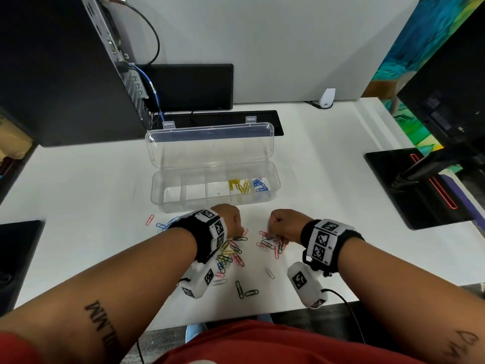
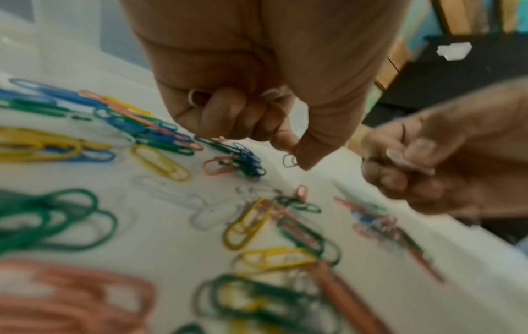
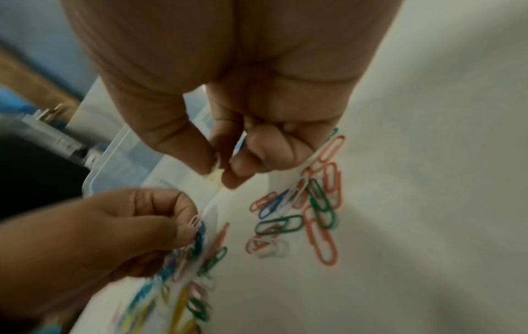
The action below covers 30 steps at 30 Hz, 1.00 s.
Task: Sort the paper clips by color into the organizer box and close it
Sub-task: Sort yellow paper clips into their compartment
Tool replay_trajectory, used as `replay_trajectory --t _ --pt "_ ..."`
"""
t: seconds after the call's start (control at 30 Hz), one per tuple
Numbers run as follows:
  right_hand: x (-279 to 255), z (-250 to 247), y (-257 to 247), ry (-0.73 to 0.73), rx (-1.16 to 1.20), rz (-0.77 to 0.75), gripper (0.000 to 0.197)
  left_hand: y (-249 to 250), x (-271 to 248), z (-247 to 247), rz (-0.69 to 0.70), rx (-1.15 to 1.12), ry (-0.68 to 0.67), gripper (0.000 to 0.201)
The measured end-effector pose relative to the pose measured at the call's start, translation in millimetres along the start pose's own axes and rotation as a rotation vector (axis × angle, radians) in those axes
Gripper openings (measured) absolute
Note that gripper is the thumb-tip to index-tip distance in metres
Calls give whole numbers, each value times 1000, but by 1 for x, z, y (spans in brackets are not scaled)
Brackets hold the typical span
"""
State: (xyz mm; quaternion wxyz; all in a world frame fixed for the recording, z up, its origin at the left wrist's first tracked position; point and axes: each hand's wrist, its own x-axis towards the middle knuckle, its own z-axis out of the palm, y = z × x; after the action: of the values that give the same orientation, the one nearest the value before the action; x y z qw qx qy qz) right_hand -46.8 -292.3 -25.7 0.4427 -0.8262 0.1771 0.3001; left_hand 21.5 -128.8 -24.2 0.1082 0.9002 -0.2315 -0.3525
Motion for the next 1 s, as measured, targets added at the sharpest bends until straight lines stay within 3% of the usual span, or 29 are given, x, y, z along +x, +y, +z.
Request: replay_trajectory --t 0.1,0.27,0.37,0.53,0.6,0.7,0.83,1.0 --pt "-3 -1 3 -34 211 48 26 -2 -3 -5 -26 -127 7 27" --pt "-8 -1 1 -97 259 113 35 -4 -9 -13 -77 -428 -47 28" --pt "-12 1 -1 -136 169 139 36 -7 -11 -14 -124 -724 -83 32" --pt "-15 6 9 -174 -269 13 4 -12 -15 -16 -157 -1017 -108 32" --pt "-19 10 12 -168 -437 -61 12 -12 -16 -16 -152 -1036 -104 29" --pt "-23 16 14 -152 -619 -103 21 -10 -16 -14 -148 -848 -116 21" --pt "-21 21 14 -135 -770 -129 28 -9 -16 -7 61 -96 -43 6" --pt "-14 25 13 -66 -808 -180 28 -9 -19 0 160 147 -65 19"
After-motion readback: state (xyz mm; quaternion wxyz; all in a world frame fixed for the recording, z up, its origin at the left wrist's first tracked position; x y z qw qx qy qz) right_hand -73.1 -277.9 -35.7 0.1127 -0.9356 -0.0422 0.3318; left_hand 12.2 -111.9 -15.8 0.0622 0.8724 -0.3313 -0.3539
